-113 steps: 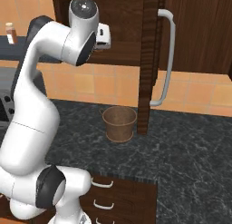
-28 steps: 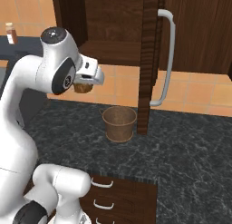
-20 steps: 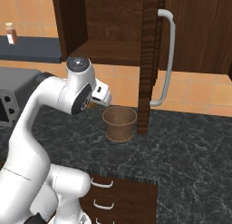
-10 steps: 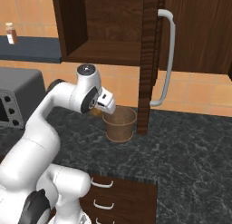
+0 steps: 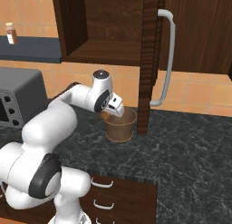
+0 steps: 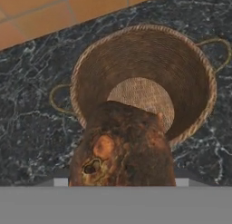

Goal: Open the cabinet, pick up the bread from the cabinet and place it in the basket. Then move the basket to the dining counter.

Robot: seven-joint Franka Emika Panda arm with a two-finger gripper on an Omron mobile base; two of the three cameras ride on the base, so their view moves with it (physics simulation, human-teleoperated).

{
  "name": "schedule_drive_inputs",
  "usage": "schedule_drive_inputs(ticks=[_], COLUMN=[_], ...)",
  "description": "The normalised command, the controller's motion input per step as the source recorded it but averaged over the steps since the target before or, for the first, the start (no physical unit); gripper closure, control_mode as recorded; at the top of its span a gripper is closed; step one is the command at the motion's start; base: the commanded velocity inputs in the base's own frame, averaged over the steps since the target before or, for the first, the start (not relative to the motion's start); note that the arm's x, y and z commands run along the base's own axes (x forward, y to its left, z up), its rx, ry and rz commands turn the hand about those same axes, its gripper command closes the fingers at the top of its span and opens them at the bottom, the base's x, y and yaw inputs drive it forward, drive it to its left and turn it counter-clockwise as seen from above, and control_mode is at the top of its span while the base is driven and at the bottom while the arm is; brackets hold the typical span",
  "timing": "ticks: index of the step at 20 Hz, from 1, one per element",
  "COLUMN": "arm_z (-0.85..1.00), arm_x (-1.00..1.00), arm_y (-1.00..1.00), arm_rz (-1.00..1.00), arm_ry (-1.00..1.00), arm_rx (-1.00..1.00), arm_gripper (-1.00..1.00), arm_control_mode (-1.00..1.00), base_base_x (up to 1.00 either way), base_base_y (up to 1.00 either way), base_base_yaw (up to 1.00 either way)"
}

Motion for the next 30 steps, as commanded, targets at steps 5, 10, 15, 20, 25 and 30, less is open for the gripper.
schedule_drive_inputs(ticks=[5, 10, 15, 20, 25, 30], arm_z=[-0.38, -0.45, -0.37, -0.48, -0.18, 0.02], arm_x=[0.55, 0.46, 0.38, 0.41, 0.20, 0.00], arm_y=[-0.19, -0.19, -0.14, -0.05, -0.04, 0.00], arm_rz=[0.00, 0.00, 0.00, 0.00, 0.00, 0.00], arm_ry=[0.05, 0.10, 0.06, 0.02, 0.00, 0.00], arm_rx=[0.00, 0.00, 0.00, 0.00, 0.00, 0.00], arm_gripper=[1.00, 1.00, 1.00, -1.00, -1.00, -1.00], arm_control_mode=[-1.00, -1.00, -1.00, -1.00, -1.00, -1.00], base_base_x=[0.00, 0.00, 0.00, 0.00, 0.00, 0.00], base_base_y=[0.00, 0.00, 0.00, 0.00, 0.00, 0.00], base_base_yaw=[0.00, 0.00, 0.00, 0.00, 0.00, 0.00])
